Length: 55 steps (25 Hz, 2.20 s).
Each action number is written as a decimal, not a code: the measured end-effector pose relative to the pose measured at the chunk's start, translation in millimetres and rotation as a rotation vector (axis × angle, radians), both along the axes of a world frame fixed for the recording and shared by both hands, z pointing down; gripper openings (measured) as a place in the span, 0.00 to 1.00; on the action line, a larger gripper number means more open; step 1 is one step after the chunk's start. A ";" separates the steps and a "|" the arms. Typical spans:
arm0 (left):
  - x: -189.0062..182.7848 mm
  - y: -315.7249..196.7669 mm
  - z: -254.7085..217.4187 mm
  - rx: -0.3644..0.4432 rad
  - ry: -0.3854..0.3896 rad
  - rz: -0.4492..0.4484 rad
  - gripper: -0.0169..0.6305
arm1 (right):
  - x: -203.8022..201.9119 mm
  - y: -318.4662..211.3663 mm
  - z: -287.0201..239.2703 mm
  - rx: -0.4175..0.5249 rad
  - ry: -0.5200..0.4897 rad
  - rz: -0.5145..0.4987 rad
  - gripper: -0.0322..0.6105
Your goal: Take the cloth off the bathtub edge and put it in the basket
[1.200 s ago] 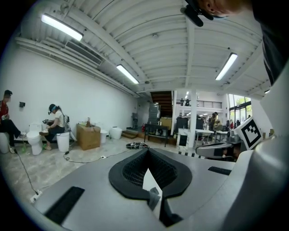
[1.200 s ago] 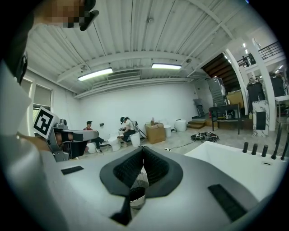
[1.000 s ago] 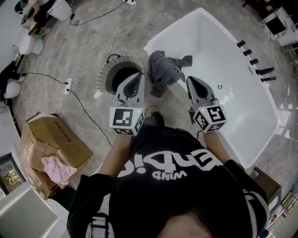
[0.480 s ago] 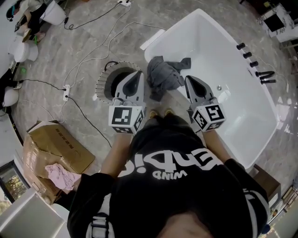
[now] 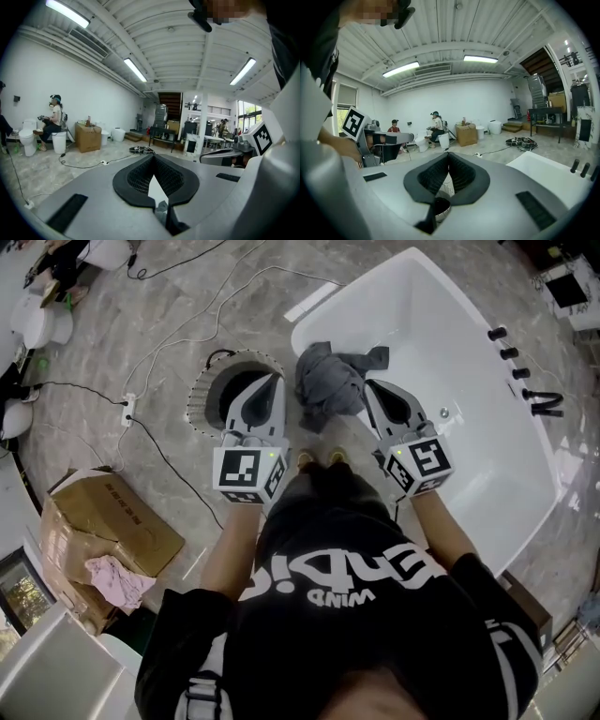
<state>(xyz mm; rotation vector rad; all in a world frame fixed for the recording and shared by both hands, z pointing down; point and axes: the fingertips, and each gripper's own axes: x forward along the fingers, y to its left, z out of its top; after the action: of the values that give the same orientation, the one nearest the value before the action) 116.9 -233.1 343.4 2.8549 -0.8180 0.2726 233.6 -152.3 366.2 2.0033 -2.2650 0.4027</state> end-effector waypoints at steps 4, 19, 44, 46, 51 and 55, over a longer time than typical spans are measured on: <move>6.2 1.4 24.7 -0.014 0.004 0.006 0.04 | 1.4 -7.0 22.0 0.003 -0.006 0.003 0.07; 18.5 -7.0 122.1 -0.089 0.002 -0.017 0.04 | 5.9 -8.8 111.5 -0.047 -0.045 0.036 0.07; 35.8 6.0 158.4 -0.179 -0.027 0.008 0.04 | 4.0 -47.1 220.1 -0.259 -0.054 -0.075 0.45; 33.8 6.3 166.4 -0.190 -0.038 0.006 0.04 | 4.8 -57.4 249.9 -0.308 -0.041 -0.082 0.45; 28.4 5.8 185.2 -0.214 -0.060 0.003 0.04 | 5.1 -81.6 329.1 -0.454 -0.002 -0.082 0.45; 25.4 5.9 196.0 -0.231 -0.068 -0.004 0.04 | 3.2 -94.5 379.2 -0.562 0.046 -0.081 0.46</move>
<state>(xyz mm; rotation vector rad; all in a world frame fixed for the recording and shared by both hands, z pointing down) 142.3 -227.2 539.4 2.6411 -0.7505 0.4357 236.8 -246.8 745.4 1.6095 -1.9088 0.8597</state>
